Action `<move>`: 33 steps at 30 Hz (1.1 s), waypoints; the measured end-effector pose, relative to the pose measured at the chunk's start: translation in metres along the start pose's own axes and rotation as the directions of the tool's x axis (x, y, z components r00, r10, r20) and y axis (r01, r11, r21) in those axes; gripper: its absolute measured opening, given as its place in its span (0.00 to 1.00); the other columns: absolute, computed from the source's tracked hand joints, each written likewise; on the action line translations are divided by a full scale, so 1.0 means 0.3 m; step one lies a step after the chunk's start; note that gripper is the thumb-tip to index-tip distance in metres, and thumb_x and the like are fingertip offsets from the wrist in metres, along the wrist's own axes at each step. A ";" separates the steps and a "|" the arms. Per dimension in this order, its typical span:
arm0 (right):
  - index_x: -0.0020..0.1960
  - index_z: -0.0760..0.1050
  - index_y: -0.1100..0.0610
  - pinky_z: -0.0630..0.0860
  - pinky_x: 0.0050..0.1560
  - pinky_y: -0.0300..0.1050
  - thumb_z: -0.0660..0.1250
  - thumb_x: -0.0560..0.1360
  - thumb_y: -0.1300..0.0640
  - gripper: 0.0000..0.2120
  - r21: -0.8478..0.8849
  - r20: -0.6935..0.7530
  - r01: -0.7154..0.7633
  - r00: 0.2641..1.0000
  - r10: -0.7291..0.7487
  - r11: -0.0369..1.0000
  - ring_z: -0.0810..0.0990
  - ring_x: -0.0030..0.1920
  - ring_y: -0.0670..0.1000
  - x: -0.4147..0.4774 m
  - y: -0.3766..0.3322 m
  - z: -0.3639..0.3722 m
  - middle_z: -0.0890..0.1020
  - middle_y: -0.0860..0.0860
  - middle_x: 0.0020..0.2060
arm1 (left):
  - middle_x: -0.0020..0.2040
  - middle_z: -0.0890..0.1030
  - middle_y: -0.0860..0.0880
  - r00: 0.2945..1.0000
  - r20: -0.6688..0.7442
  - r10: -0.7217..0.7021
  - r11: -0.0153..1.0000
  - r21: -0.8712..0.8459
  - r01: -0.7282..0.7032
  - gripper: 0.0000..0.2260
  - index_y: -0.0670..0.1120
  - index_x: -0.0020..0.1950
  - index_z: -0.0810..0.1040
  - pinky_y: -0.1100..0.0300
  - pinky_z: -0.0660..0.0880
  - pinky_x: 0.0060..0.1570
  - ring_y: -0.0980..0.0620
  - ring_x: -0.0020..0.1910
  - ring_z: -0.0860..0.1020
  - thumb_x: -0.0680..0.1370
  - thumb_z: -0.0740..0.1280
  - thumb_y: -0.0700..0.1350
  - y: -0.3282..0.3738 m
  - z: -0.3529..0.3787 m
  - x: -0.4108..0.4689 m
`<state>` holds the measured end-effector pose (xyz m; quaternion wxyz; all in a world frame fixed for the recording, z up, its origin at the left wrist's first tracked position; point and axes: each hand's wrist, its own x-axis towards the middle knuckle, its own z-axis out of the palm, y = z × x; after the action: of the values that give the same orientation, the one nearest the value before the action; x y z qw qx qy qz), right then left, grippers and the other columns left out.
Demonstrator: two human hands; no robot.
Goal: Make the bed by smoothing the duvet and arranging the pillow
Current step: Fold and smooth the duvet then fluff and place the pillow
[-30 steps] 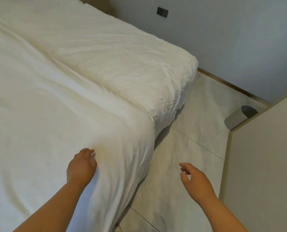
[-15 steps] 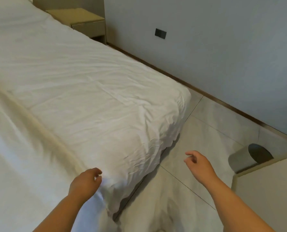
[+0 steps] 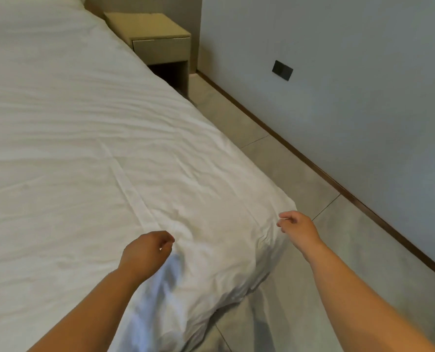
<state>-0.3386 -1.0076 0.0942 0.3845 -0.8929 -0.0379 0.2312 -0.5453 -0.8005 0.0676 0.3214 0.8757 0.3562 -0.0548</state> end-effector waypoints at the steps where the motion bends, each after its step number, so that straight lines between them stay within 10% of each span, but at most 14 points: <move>1: 0.60 0.73 0.61 0.66 0.49 0.41 0.58 0.76 0.65 0.14 -0.001 0.005 -0.001 1.000 0.001 1.000 0.74 0.49 0.53 0.076 -0.006 -0.019 0.78 0.58 0.56 | 0.57 0.79 0.54 1.000 -0.003 -0.006 1.000 0.003 0.006 0.11 0.51 0.59 0.76 0.64 0.66 0.46 0.54 0.57 0.76 0.79 0.58 0.46 0.050 0.002 0.050; 18: 0.73 0.58 0.58 0.66 0.64 0.47 0.63 0.76 0.55 0.28 -0.178 0.485 -0.064 0.863 0.144 0.982 0.65 0.70 0.57 1.091 0.182 -0.113 0.63 0.58 0.72 | 0.73 0.63 0.50 0.904 0.130 -0.408 0.897 -0.126 0.423 0.19 0.50 0.69 0.67 0.60 0.61 0.67 0.51 0.71 0.64 0.78 0.62 0.46 0.470 0.510 0.582; 33: 0.62 0.71 0.57 0.75 0.54 0.47 0.65 0.75 0.60 0.16 -0.005 0.716 -0.326 0.659 0.231 0.946 0.78 0.55 0.55 1.128 0.186 -0.032 0.79 0.57 0.55 | 0.77 0.51 0.54 0.865 0.180 -0.468 0.884 0.106 0.456 0.23 0.53 0.74 0.56 0.63 0.57 0.68 0.55 0.75 0.55 0.80 0.57 0.51 0.500 0.539 0.620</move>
<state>-0.0392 -0.9700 -0.0693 0.3546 -0.7046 -0.0310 0.6139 -0.2873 -0.8694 -0.0417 0.3066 0.7643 0.5192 -0.2287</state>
